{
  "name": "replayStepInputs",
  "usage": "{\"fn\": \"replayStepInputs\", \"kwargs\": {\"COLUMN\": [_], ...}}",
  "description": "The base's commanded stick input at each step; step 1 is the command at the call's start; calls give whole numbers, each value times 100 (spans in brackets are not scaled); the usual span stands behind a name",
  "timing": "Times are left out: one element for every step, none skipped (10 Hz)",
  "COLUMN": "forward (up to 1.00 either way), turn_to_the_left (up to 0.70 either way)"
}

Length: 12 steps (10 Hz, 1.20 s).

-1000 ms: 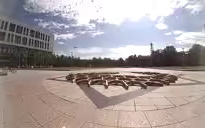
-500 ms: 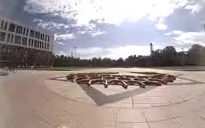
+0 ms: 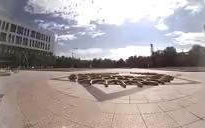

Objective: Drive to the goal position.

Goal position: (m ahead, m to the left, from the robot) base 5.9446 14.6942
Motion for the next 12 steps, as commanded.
{"fn": "replayStepInputs", "kwargs": {"forward": [0, 8, 16, 25, 70, 70, 70, 70, 69, 14, 6, 6], "turn_to_the_left": [0, -1, -1, -1, -1, -1, -1, -1, -1, -1, -1, -1]}}
